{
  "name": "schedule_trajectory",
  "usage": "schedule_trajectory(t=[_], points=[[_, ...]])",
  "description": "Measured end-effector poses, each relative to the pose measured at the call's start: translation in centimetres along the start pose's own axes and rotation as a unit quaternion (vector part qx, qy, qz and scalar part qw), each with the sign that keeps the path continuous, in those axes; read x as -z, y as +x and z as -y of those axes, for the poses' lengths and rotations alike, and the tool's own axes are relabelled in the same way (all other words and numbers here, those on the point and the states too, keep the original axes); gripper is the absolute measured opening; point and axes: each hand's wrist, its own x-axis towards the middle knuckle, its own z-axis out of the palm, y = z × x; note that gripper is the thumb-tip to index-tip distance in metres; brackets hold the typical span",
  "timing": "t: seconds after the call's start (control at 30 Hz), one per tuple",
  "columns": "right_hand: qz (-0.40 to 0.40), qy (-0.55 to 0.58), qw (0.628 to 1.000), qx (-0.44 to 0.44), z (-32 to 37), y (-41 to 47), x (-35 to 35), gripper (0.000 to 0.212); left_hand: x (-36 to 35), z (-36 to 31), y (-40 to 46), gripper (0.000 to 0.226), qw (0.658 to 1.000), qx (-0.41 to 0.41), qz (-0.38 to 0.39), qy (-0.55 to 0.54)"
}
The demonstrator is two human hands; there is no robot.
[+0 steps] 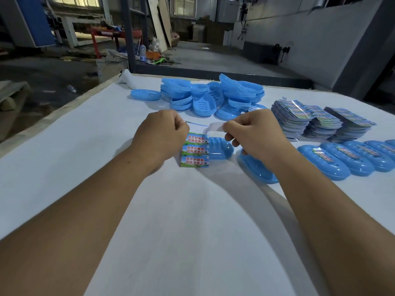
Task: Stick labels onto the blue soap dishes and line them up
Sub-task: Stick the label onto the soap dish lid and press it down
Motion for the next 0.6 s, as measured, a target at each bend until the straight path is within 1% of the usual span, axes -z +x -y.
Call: schedule_trajectory(t=[0.17,0.33,0.47,0.53,0.6], points=[[-0.014,0.004,1.000,-0.016,0.1,0.1,0.2,0.027,0.5,0.5,0.3,0.024,0.992,0.019,-0.014,0.127],[-0.010,0.007,1.000,-0.021,0.1,-0.1,0.0,0.027,1.6,1.6,1.2,0.035,0.963,0.064,0.003,0.261],[-0.001,0.001,1.000,-0.021,0.2,-0.1,-0.2,0.024,2.1,2.0,1.3,0.033,0.952,0.075,0.021,0.296],[-0.006,0.003,1.000,-0.019,0.1,-0.1,-0.4,0.025,2.1,1.9,1.1,0.029,0.952,0.067,0.007,0.297],[-0.010,0.001,1.000,-0.016,0.1,-0.2,-0.4,0.026,2.0,1.9,1.0,0.026,0.962,0.059,-0.023,0.266]])
